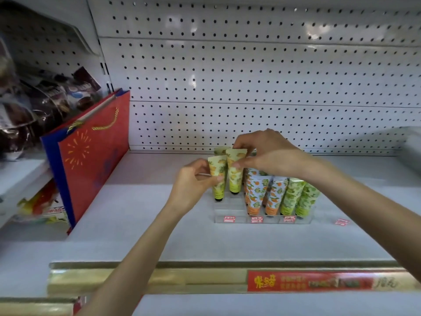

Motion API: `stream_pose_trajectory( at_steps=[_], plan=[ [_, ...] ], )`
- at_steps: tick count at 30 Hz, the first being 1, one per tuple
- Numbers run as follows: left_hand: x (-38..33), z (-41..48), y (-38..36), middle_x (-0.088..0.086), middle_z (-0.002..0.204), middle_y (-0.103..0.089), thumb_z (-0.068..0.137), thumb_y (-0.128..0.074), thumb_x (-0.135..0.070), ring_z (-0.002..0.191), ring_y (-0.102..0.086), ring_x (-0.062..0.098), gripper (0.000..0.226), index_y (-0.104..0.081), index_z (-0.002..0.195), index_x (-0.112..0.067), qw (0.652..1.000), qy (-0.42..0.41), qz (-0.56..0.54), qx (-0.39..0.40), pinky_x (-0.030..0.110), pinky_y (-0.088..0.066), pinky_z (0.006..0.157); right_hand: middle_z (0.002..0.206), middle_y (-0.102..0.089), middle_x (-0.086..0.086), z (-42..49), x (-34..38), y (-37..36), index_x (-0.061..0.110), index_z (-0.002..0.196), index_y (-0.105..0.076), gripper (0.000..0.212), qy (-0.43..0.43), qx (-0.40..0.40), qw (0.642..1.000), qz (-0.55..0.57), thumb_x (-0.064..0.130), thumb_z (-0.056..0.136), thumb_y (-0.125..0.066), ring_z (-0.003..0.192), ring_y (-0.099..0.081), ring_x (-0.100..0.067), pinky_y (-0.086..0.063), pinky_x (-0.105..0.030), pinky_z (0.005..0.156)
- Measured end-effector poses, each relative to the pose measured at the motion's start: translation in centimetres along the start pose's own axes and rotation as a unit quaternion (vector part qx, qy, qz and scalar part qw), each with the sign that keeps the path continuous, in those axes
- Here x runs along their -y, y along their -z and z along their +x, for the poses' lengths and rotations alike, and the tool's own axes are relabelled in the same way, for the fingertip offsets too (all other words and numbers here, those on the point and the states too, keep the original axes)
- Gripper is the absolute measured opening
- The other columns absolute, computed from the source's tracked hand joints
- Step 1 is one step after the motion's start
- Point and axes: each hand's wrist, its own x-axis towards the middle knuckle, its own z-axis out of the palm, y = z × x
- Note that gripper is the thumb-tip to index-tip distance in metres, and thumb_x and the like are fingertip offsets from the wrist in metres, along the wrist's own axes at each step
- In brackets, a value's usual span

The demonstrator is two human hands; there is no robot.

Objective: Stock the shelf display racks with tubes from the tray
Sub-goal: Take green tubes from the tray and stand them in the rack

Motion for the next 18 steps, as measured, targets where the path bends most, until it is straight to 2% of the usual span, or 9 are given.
stream_pose_trajectory(
  at_steps=[3, 6, 8, 14, 18],
  plan=[
    [0.4, 0.0, -0.1, -0.002, 0.08, -0.068, 0.075, -0.074, -0.004, 0.068, -0.064, 0.001, 0.02, -0.063, 0.091, -0.003, 1.0, 0.008, -0.001, 0.004, 0.014, -0.051, 0.067, 0.1, -0.063, 0.005, 0.3, 0.1, 0.0, 0.026, 0.102, -0.062, 0.024, 0.002, 0.017, 0.999, -0.033, 0.036, 0.081, -0.069, 0.095, -0.052, -0.013, -0.028, -0.032, 0.101],
    [0.9, 0.1, -0.4, -0.001, 0.082, -0.07, 0.075, -0.075, -0.005, 0.071, -0.066, 0.004, 0.022, -0.064, 0.093, -0.003, 1.0, 0.016, 0.005, 0.008, 0.015, -0.052, 0.068, 0.082, -0.055, 0.015, 0.8, 0.0, -0.4, 0.031, 0.092, -0.059, 0.015, -0.003, 0.028, 0.998, -0.049, 0.037, 0.082, -0.068, 0.089, -0.049, -0.012, -0.023, -0.037, 0.109],
    [1.1, 0.3, -0.5, -0.001, 0.084, -0.071, 0.074, -0.076, -0.006, 0.074, -0.067, 0.007, 0.022, -0.065, 0.093, -0.006, 1.0, 0.02, 0.013, 0.01, 0.018, -0.053, 0.072, 0.078, -0.049, 0.019, 1.0, -0.2, -0.6, 0.031, 0.091, -0.06, 0.015, -0.009, 0.03, 0.997, -0.07, 0.04, 0.081, -0.068, 0.089, -0.048, -0.012, -0.018, -0.039, 0.113],
    [1.2, 0.2, -0.9, -0.01, 0.083, -0.069, 0.074, -0.076, -0.009, 0.074, -0.065, 0.0, 0.019, -0.064, 0.085, -0.019, 0.998, 0.0, 0.054, 0.013, 0.012, -0.049, 0.07, 0.093, -0.059, 0.011, 1.4, -0.3, -0.8, 0.028, 0.103, -0.065, 0.027, -0.023, 0.044, 0.993, -0.104, 0.04, 0.08, -0.069, 0.096, -0.053, -0.014, -0.011, -0.039, 0.114],
    [1.0, 0.1, -1.0, -0.011, 0.084, -0.068, 0.075, -0.075, -0.009, 0.074, -0.064, -0.002, 0.019, -0.064, 0.087, -0.018, 0.998, -0.009, 0.064, 0.014, 0.01, -0.049, 0.07, 0.085, -0.057, 0.012, 1.5, -0.1, -1.2, 0.027, 0.097, -0.066, 0.02, -0.01, 0.047, 0.992, -0.118, 0.039, 0.081, -0.069, 0.088, -0.048, -0.015, -0.017, -0.041, 0.111]
  ],
)
